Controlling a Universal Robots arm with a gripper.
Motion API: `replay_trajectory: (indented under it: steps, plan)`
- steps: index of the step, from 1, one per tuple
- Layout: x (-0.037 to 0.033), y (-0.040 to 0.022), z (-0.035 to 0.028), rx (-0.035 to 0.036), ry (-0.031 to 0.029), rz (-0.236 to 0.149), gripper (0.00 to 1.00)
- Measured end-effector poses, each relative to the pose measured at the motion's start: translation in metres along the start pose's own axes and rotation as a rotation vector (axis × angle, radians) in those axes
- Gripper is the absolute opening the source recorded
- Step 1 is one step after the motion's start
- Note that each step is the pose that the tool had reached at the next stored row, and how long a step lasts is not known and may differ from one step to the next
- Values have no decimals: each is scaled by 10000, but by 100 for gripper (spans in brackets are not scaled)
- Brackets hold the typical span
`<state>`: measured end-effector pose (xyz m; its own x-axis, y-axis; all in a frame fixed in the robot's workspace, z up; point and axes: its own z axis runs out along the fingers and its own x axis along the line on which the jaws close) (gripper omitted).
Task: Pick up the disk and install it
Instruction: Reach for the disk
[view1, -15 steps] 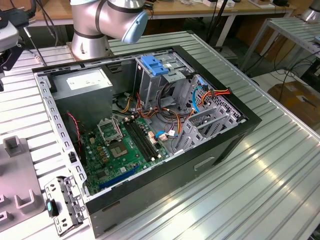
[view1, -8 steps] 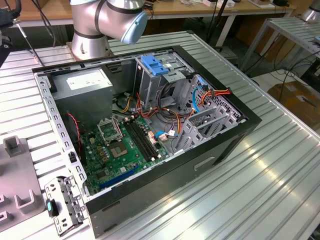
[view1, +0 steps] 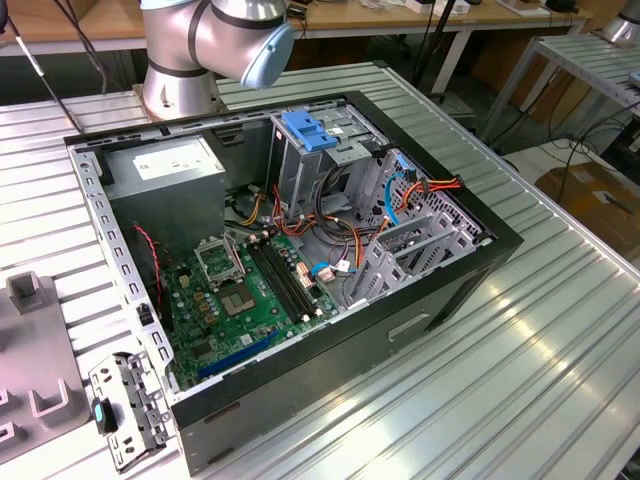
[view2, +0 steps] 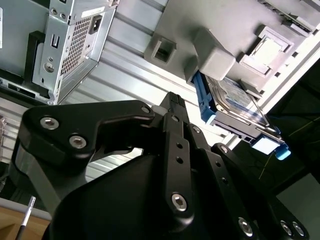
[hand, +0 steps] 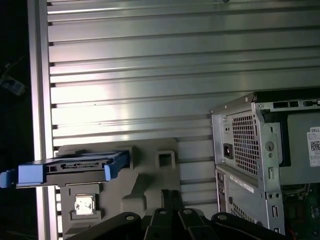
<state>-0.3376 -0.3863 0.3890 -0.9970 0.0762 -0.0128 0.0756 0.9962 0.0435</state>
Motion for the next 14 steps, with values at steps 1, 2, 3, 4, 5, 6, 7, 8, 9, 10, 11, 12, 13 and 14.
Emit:
replay_trajectory:
  steps: [1,2,3,4,5,6,7,8,9,10,11,12,13,14]
  plan:
    - [9,-1,0,0,2,0,11]
    - [10,-1,0,0,1,-1,11]
    - [14,-1,0,0,2,0,11]
    - [14,-1,0,0,2,1,11]
    - [14,-1,0,0,2,0,11]
    - [15,-1,0,0,2,1,11]
    - [15,-1,0,0,2,0,11]
    - [15,-1,0,0,2,0,11]
    - [16,-1,0,0,2,1,11]
    - [18,-1,0,0,2,0,11]
    - [21,-2,0,1,2,1,11]
    - [25,-2,0,1,2,2,11]
    - [28,-2,0,0,2,1,11]
    - [33,-2,0,0,2,0,11]
